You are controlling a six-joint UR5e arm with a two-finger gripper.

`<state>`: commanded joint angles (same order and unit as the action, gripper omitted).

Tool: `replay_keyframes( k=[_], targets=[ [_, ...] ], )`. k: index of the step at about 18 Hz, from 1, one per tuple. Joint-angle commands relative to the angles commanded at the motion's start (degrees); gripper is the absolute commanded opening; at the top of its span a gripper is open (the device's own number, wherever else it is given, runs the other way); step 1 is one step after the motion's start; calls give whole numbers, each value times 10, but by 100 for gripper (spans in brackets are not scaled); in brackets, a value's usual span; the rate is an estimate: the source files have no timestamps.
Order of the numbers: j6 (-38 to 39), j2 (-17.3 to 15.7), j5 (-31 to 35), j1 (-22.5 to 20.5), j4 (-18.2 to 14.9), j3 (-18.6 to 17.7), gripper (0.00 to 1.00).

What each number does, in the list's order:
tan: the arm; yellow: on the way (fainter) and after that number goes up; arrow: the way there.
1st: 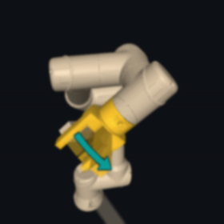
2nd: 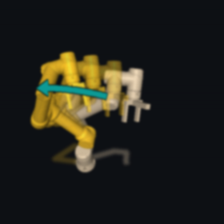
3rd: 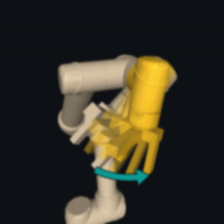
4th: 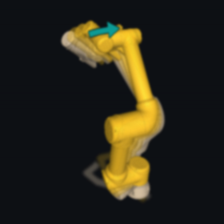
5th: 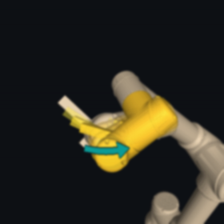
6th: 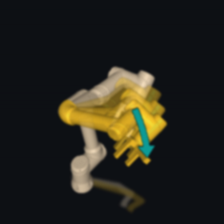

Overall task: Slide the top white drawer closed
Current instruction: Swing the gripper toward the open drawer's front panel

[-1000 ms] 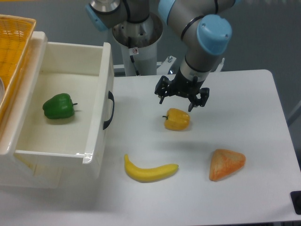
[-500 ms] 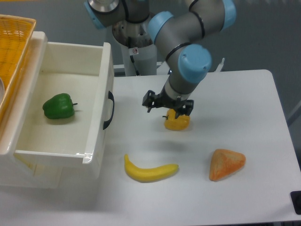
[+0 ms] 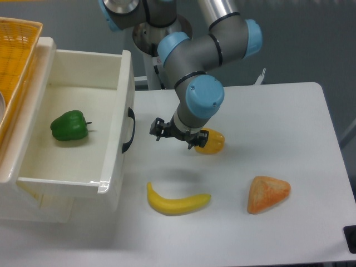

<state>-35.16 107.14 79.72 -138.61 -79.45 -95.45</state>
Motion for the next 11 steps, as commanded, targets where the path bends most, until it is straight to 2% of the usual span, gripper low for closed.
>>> replay_keyframes(
  k=[8,11],
  targets=[
    [1,5,-2,20,2,2,100],
    [4,5,-4,22,19,0,100]
  ],
)
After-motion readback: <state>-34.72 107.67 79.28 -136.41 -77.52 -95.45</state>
